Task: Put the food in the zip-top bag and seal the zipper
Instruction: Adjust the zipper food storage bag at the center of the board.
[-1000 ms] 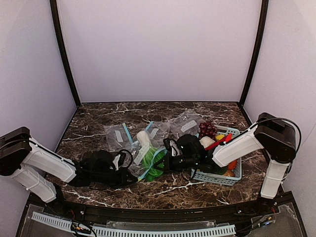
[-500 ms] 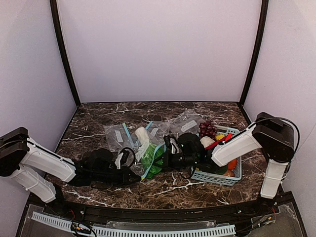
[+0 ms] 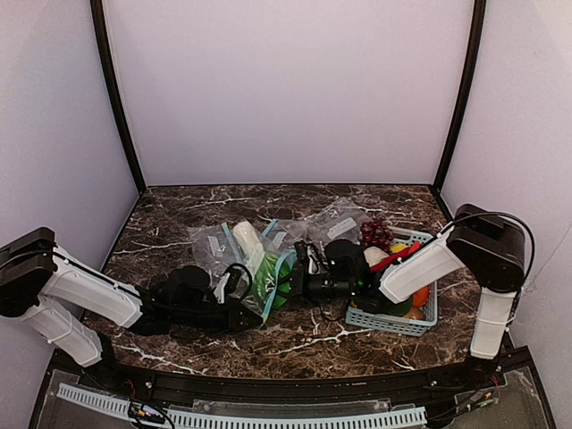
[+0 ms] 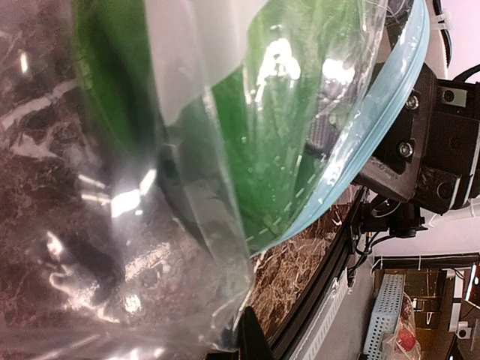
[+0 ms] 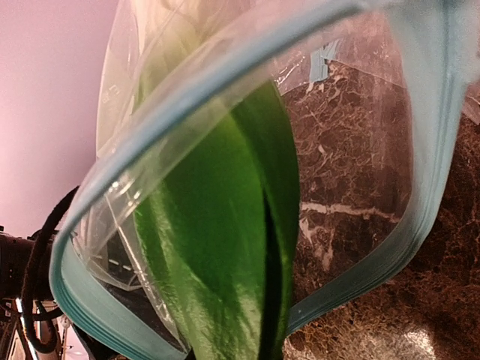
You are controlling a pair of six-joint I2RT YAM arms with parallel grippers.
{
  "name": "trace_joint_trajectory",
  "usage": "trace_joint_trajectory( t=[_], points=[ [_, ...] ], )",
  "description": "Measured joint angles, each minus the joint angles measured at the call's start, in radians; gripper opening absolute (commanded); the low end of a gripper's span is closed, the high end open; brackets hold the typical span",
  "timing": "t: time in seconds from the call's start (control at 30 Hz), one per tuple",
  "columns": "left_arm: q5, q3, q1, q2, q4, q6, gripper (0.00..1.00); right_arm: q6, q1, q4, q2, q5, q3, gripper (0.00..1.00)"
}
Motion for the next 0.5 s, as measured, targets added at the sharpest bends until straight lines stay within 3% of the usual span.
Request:
trace_joint_trajectory(
  t=[0.5],
  points=[
    [0.007,0.082,-0.027,0.035,0.016,0.000,0.01,-0.024,-0.001,0.042,0.022,-0.038,0.000,0.00]
  ],
)
